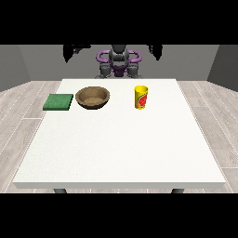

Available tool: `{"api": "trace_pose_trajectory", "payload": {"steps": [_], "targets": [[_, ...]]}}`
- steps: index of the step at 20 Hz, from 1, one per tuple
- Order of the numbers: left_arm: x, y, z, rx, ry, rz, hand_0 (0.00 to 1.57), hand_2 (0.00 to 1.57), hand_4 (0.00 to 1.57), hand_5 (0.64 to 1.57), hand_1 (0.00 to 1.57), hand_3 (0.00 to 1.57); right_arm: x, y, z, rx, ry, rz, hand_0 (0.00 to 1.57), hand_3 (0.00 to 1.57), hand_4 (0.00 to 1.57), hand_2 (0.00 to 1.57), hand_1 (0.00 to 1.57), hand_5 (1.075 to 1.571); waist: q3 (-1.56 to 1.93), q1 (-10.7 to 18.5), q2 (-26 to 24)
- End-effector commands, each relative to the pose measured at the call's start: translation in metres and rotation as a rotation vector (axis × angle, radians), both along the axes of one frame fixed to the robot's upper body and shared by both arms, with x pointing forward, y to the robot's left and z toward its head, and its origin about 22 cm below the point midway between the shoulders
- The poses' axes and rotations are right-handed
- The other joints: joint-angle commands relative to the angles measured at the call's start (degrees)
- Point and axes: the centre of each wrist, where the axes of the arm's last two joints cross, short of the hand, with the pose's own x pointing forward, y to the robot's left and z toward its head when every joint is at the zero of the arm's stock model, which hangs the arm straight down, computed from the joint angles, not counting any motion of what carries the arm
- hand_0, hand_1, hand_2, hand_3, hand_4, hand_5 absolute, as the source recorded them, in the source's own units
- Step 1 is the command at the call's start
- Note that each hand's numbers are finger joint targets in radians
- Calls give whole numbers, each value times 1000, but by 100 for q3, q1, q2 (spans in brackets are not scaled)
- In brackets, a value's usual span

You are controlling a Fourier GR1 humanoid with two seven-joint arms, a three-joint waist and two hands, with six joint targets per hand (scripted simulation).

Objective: Pick the cup and pour the ball into the bowl, then pick the bowl and place it on the pad

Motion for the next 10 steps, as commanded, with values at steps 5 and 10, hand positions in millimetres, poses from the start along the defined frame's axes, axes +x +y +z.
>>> {"api": "trace_pose_trajectory", "payload": {"steps": [5, 10], "targets": [[0, -25, -15, -30, -187, -1, 0, 0, 0, 1472, 0, 0, -16, -50, -44, 108, -144, -11, 0, 0, 82, 0, 0, 1562, 9, 97, 912], [33, -20, -6, 14, -230, 19, 0, 0, 0, 1459, 0, 0, 11, -23, -48, 94, -151, 41, 0, 0, 0, 0, 0, 1560, 8, 69, 1111]]}}
